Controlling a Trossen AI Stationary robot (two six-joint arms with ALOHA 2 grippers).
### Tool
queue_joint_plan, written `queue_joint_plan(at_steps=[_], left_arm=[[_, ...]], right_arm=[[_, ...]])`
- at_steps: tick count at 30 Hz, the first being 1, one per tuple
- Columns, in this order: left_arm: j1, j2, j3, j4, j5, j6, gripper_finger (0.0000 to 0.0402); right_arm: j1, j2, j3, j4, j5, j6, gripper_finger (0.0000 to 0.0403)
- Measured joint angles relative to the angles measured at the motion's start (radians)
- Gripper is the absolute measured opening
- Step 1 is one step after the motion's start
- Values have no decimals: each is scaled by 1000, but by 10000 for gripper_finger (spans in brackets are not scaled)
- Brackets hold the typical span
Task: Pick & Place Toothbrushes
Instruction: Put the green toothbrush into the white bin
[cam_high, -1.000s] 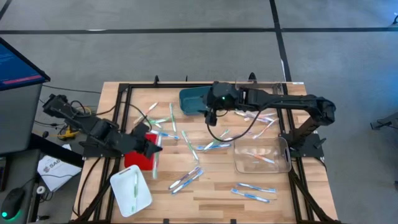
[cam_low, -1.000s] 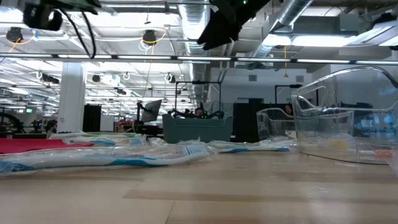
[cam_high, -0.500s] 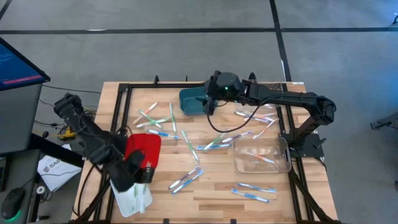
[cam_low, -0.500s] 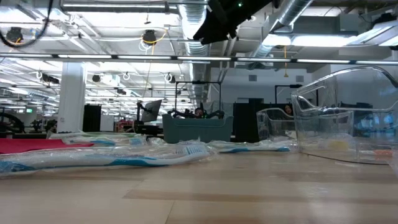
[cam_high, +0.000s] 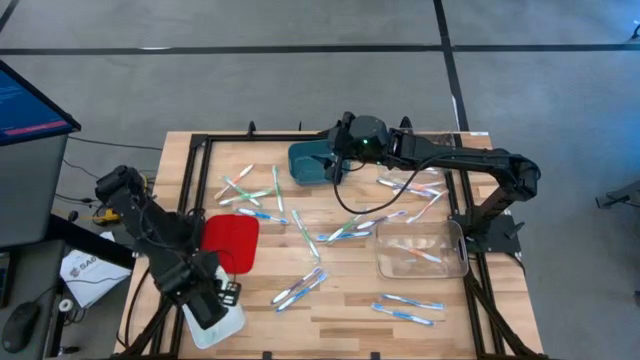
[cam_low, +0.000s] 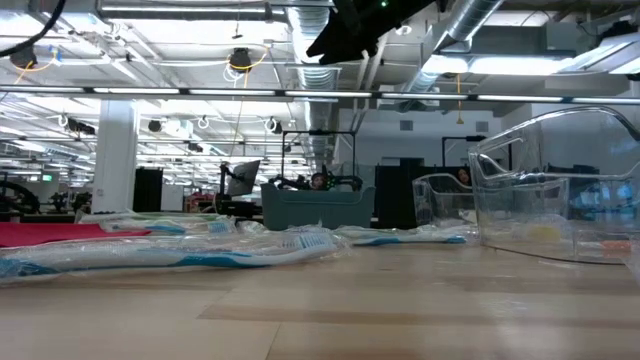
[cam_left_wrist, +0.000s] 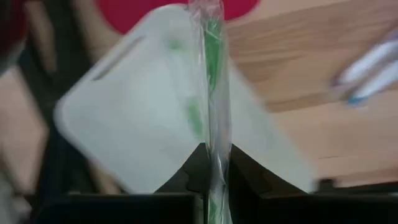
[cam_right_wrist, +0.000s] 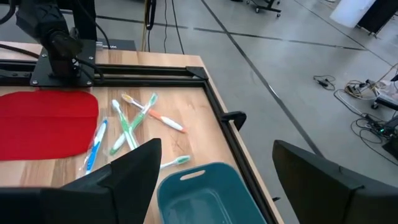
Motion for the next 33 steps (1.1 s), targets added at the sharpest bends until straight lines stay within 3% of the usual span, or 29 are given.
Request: queue_joint_plan(at_steps=[16,33], left_arm=[[-44,-6,-157,51,-5,24,20],[-34,-5,-306,314,-31,30,20]], right_arm=[[41,0,0,-11,1,22,302],[46,0,0,-77,2,41,301]])
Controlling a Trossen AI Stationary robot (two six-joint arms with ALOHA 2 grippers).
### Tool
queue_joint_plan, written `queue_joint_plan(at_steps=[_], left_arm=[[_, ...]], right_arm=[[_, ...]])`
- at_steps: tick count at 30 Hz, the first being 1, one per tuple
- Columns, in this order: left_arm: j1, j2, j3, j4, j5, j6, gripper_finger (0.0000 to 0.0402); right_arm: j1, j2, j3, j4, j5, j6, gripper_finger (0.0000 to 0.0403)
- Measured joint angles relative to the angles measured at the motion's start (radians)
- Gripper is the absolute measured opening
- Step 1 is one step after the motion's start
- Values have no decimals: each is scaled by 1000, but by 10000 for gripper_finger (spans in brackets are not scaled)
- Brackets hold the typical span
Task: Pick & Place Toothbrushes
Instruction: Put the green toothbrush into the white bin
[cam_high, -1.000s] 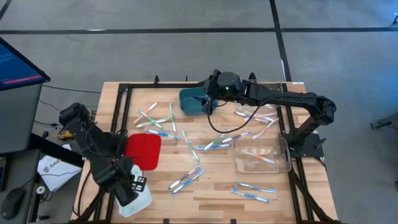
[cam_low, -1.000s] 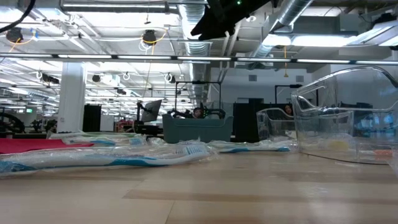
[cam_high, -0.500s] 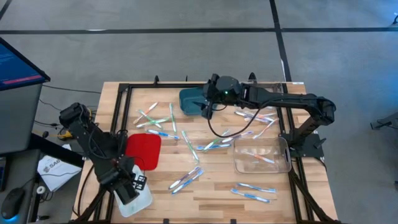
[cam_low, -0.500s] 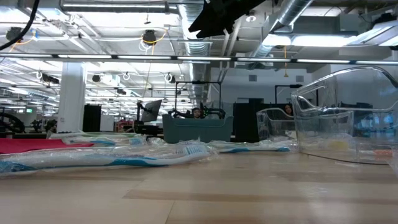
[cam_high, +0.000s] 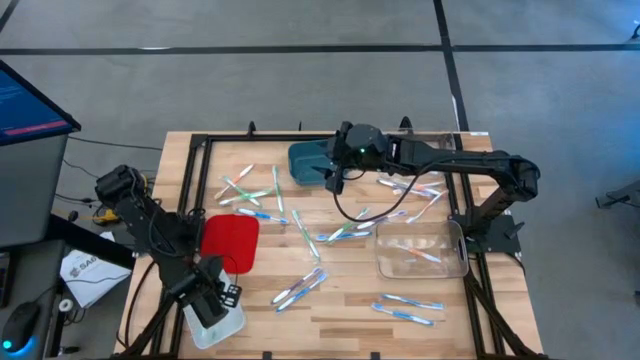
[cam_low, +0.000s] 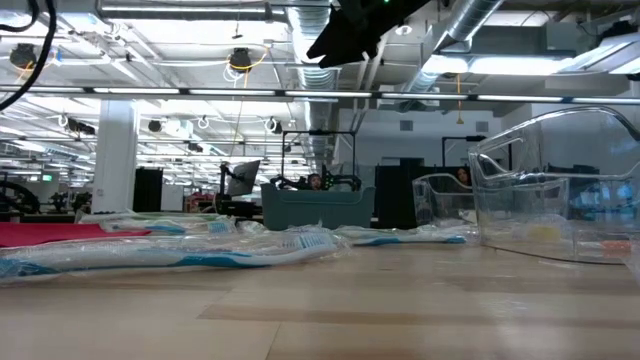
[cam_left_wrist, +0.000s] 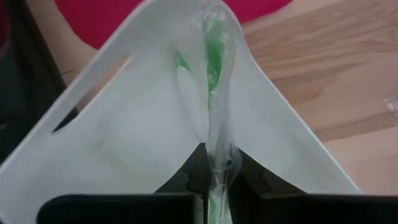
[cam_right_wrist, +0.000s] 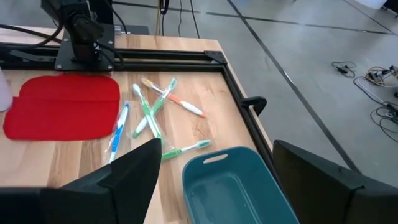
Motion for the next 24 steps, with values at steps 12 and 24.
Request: queue_joint_plan(at_steps=[12,24], left_arm=[[0,0,-7,9,17,3,45],[0,0,-7,5,26,3,141]], right_arm=[[0,0,0,-8,0,7,301],[0,0,0,-8,0,7,301]])
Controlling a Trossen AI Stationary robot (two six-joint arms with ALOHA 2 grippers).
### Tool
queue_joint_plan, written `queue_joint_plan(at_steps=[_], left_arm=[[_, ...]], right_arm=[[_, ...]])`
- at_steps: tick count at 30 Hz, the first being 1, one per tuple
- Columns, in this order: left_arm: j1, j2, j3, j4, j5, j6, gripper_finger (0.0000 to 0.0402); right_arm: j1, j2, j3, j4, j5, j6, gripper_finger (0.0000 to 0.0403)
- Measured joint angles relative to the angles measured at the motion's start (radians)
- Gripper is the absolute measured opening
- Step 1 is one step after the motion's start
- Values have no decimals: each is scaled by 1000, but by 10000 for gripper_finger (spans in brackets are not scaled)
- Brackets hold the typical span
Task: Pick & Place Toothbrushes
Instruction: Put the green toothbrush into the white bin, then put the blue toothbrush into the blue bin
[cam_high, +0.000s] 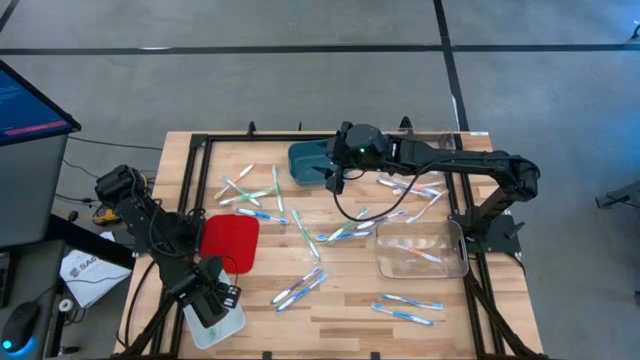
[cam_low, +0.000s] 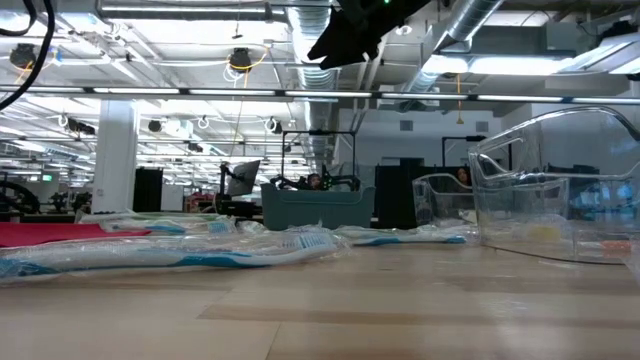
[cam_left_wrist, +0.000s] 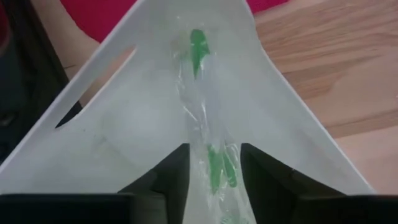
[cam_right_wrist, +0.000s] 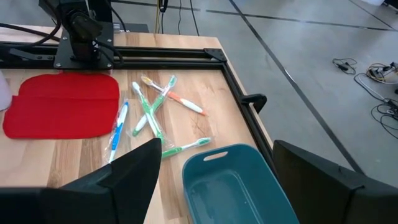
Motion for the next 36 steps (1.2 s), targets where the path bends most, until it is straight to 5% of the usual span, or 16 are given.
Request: queue_joint_plan(at_steps=[10,22,25,29,36], left_arm=[[-1,-78,1,0,-12,-4,170],[-4,-260,1,1,-475,147,118],[-4,-296,1,1,-613,220,108],[-4,-328,1,1,-768,320,104],[22,-338,1,1,-884,485,104]], right_arm=[[0,0,0,0,0,0,301],[13,0,0,0,-8,-8,301],[21,0,0,-3,-113,-53,301],[14,-22,0,-67,-380,-124,301],[-61,-133,-130,-27,-728,-121,302]])
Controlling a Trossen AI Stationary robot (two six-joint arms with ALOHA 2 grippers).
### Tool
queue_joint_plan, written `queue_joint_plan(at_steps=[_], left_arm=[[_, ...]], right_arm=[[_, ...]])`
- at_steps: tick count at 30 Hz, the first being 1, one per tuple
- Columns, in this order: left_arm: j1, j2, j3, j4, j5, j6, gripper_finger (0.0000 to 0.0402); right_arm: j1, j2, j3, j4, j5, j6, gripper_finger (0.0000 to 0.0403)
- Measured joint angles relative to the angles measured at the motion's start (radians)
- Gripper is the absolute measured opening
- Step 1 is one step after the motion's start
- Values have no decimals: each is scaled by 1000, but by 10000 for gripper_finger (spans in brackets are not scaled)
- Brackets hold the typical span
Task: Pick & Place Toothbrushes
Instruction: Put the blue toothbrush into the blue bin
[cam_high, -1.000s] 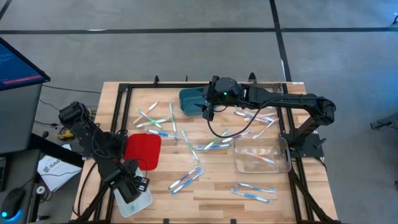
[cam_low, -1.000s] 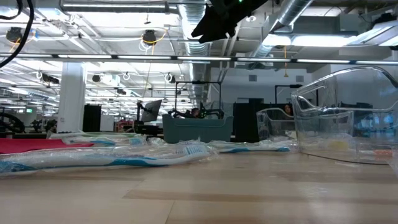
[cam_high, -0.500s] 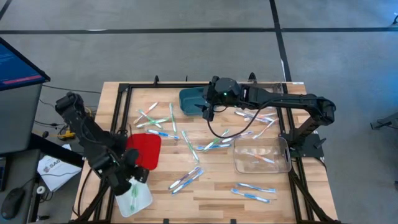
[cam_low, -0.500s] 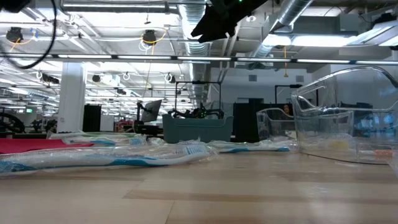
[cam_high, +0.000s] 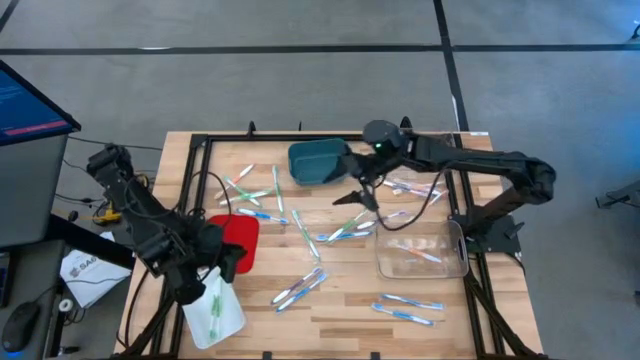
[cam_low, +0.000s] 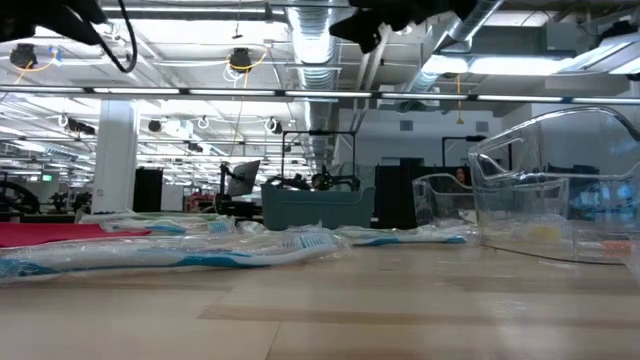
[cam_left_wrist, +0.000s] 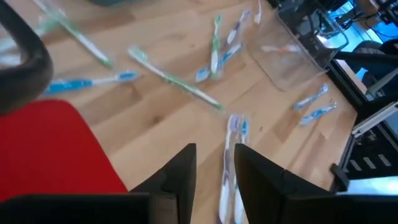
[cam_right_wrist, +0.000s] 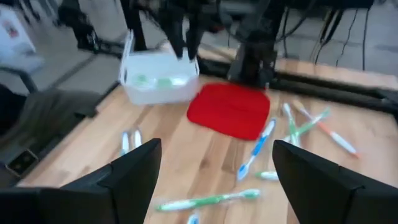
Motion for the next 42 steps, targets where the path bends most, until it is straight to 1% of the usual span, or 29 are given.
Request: queue_joint_plan(at_steps=[2,5,9,11,13,16,19,22,26,30,35,40,42], left_arm=[[18,1,0,-1,-1,35,104],[52,0,0,0,-2,92,104],[124,-6,0,0,1,184,104],[177,-11,0,0,25,239,103],[236,-16,0,0,79,300,103],[330,-16,0,6,177,398,103],[397,-16,0,38,202,528,103],[455,-16,0,118,218,673,103],[527,-16,0,242,293,876,103],[592,-16,0,342,364,1030,103],[652,-13,0,405,450,1170,103],[691,7,1,447,532,1247,103],[692,15,0,454,548,1279,103]], right_arm=[[-20,-47,-64,58,-23,34,302],[-33,-131,-159,158,-26,85,302],[-17,-238,-258,234,-26,131,302],[2,-288,-297,254,-25,142,302],[26,-331,-326,258,-10,155,302],[74,-384,-365,268,68,181,302],[125,-423,-388,263,159,212,302],[178,-448,-409,260,235,241,302],[245,-474,-428,257,334,285,302],[314,-490,-440,240,426,327,302],[409,-493,-440,214,552,365,302],[507,-496,-440,214,659,374,302],[544,-503,-440,213,699,384,302]])
